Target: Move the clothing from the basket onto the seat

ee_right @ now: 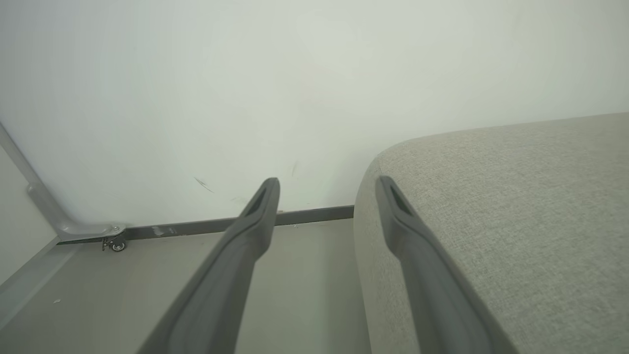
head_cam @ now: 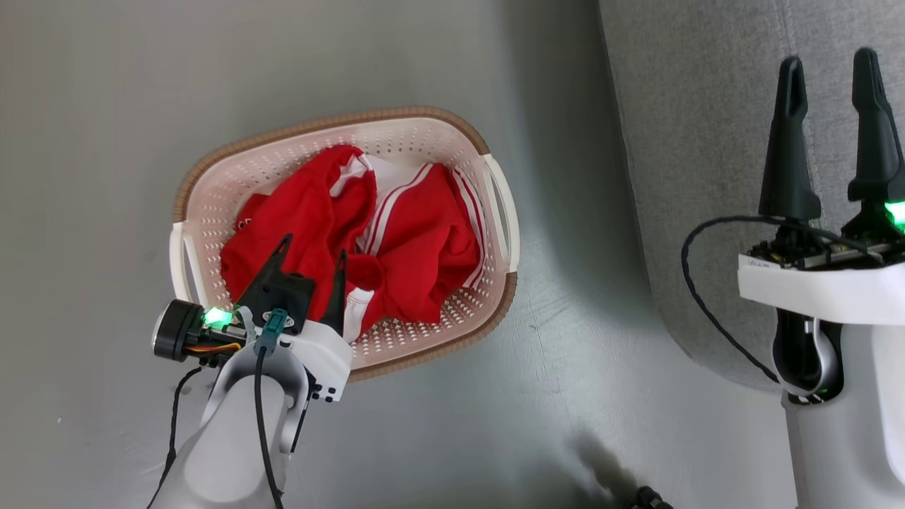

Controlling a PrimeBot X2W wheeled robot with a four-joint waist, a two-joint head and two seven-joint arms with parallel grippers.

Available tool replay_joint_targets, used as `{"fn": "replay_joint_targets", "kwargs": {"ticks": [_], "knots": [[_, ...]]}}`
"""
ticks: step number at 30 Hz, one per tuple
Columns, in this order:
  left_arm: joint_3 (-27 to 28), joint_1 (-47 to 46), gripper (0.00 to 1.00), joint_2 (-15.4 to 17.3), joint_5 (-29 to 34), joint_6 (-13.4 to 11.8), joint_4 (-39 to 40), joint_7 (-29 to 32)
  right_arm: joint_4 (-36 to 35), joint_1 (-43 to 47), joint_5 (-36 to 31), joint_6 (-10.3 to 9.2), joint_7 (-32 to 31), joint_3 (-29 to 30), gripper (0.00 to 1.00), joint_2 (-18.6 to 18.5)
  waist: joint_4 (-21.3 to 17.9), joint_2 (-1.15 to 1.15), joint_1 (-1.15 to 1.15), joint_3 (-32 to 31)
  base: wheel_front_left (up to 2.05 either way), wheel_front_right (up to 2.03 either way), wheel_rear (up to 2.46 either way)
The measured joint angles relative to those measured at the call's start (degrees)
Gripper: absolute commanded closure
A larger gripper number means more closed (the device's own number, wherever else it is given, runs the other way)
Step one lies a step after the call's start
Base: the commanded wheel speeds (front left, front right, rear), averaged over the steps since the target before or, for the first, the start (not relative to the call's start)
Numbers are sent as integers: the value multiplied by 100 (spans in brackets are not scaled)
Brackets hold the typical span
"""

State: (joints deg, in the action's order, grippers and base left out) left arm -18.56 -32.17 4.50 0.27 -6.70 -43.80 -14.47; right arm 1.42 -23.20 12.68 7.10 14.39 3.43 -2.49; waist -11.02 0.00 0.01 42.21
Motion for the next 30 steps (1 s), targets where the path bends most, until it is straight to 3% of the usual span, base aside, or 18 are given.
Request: {"fn": "replay_joint_targets", "kwargs": {"ticks": [13, 30], "knots": [[-52, -427, 0, -73, -44, 227, -550, 10, -73, -354, 0, 0, 5, -77, 0, -7, -137, 0, 0, 443, 0, 0, 0], [103, -886, 0, -73, -270, 354, -1327, 604, -89, -669, 123, 0, 7, -114, 0, -11, -311, 0, 0, 771, 0, 0, 0]]}}
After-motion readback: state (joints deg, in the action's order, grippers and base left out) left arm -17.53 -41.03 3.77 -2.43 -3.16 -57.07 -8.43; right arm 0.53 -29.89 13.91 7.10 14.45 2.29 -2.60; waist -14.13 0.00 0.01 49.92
